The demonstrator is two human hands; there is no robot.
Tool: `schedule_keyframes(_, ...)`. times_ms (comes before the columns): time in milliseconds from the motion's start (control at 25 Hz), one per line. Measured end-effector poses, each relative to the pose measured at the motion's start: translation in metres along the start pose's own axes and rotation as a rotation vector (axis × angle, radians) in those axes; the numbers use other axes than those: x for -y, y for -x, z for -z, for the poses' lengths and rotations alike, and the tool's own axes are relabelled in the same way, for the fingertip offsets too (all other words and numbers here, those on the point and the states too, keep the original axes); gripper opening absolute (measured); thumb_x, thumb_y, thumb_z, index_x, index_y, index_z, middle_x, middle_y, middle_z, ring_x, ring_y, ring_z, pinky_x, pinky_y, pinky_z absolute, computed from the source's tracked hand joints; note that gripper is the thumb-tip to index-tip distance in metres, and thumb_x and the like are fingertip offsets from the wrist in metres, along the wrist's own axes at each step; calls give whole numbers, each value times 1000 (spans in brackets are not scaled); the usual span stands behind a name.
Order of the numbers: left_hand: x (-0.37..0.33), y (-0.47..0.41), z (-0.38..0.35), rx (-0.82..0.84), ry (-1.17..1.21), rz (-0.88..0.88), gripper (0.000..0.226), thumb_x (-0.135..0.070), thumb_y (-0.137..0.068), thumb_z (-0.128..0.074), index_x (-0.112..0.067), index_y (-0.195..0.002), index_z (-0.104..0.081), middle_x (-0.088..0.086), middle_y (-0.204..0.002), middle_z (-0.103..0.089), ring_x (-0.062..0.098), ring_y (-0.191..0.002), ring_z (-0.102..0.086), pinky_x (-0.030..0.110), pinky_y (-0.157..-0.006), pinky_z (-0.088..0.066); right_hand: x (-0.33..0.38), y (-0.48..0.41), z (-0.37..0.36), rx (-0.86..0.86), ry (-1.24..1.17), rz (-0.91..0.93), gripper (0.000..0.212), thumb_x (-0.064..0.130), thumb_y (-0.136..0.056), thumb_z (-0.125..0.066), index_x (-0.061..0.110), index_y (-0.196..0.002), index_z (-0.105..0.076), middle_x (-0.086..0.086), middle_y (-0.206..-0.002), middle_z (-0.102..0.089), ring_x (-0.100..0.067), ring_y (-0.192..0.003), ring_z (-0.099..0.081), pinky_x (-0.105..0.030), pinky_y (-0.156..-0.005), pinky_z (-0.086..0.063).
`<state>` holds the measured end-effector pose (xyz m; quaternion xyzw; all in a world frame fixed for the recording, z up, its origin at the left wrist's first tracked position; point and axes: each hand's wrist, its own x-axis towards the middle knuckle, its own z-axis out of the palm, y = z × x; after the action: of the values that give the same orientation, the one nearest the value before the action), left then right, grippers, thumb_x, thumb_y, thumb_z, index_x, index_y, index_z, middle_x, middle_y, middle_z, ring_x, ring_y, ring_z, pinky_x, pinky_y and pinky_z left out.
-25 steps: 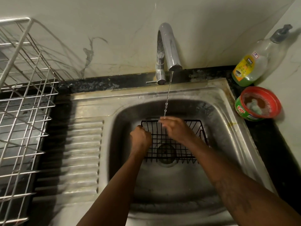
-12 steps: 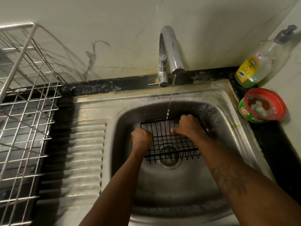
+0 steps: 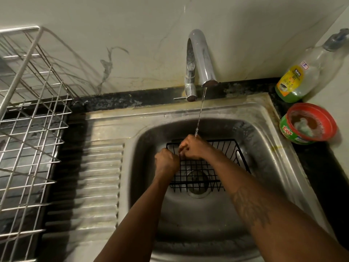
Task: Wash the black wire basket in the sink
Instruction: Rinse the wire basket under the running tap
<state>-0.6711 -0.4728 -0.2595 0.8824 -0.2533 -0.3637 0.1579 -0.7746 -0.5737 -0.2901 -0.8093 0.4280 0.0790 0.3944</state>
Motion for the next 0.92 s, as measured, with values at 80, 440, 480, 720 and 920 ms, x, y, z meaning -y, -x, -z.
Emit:
schedule_keyframes(80,5,-3,6,-20,5,9,24,-10,-99,-54,-13,-75,-50,6,-83,-60,10,-63,-56,17,-47,-41,-28,10,12,27,1,-68,17,25,-87,-77,26,-104,-74,5,-109,-71,-11,-106,-65,-33,-94,-54)
schedule_keyframes(440,-6,9,-13,32,24,-107,14,-17,-99,-55,-12,-87,-61,9,-89,-67,16,-75,-66,29,-66,-60,19,-10,-16,-8,47,25,19,21,-99,-60,30,-83,-59,2,-90,-61,-16,-79,-61,-41,-78,-56)
schedule_keyframes(480,-4,9,-7,23,9,-95,18,-15,-100,-54,-13,-83,-60,8,-85,-66,14,-70,-64,25,-60,-57,15,-12,-17,5,-6,41,13,19,-97,-64,30,-90,-64,5,-90,-62,-11,-81,-61,-34,-77,-55)
schedule_keyframes(720,15,-2,19,-89,-60,-36,14,-12,-98,-53,-3,-91,-61,18,-99,-65,21,-73,-62,29,-70,-49,-37,16,10,-103,69,-232,29,37,-80,-84,24,-97,-65,3,-102,-61,-13,-91,-60,-32,-77,-51)
schedule_keyframes(920,7,5,1,-2,-32,-148,20,-16,-100,-49,-4,-98,-65,2,-79,-60,15,-67,-58,14,-56,-47,38,-1,-18,18,65,48,15,24,-99,-59,23,-87,-68,-3,-86,-66,-17,-78,-64,-43,-78,-57)
